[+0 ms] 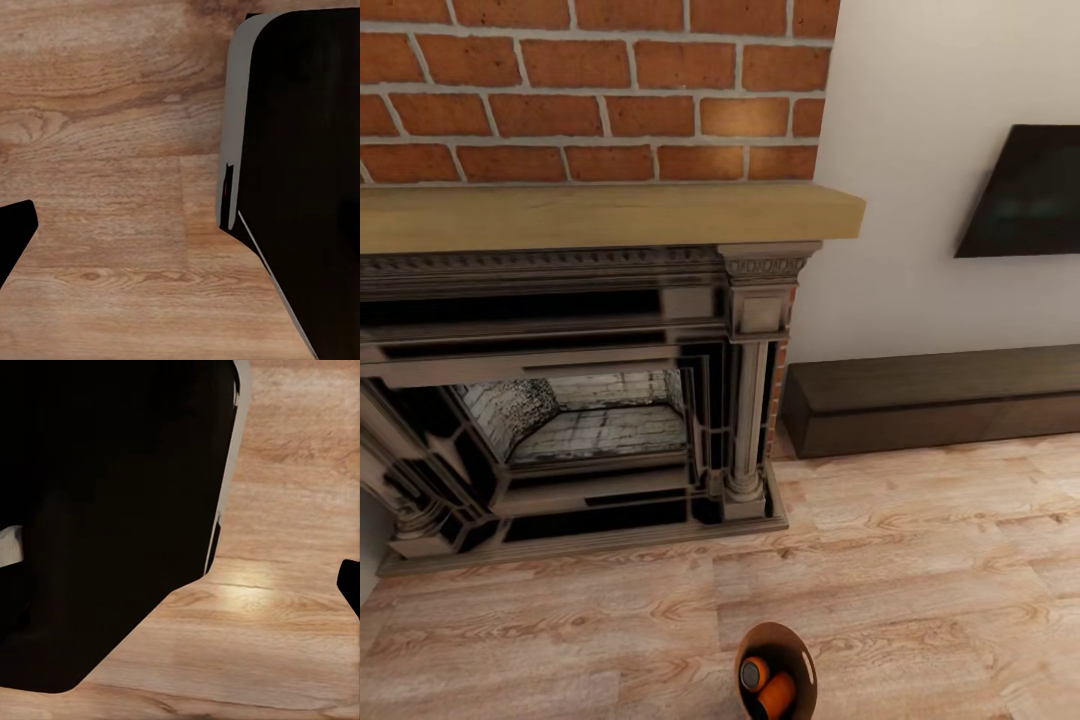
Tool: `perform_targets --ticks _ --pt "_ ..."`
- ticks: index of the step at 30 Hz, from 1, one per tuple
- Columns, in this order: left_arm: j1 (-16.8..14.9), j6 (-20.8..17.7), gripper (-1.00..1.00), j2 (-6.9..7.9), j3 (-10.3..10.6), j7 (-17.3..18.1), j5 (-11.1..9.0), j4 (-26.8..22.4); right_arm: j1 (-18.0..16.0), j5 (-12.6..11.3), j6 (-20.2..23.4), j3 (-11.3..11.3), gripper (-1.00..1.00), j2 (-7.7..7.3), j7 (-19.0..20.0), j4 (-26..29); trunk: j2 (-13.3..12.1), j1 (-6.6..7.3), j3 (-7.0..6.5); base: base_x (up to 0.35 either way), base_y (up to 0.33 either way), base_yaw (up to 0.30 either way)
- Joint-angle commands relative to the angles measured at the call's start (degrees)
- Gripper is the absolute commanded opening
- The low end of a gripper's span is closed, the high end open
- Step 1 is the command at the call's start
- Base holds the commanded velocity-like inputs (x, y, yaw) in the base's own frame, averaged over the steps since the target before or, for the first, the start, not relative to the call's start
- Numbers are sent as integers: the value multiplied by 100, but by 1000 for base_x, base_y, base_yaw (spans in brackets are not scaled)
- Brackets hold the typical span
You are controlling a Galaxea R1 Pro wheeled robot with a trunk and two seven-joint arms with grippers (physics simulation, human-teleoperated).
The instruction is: Put the three can of soda from the living room inside the tash can in the kitchen.
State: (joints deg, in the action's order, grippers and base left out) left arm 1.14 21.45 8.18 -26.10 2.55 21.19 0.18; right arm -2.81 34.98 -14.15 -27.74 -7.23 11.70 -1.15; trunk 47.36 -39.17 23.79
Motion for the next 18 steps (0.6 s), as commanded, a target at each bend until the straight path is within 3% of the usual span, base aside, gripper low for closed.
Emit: perform_targets --ticks 1,18 --pt "0 0 100 0 0 0 0 0 0 0 0 -1 100 2 0 0 0 0 0 0 0 0" --pt "0 0 100 0 0 0 -1 0 0 0 0 -4 100 3 2 1 0 0 0 0 0 0"
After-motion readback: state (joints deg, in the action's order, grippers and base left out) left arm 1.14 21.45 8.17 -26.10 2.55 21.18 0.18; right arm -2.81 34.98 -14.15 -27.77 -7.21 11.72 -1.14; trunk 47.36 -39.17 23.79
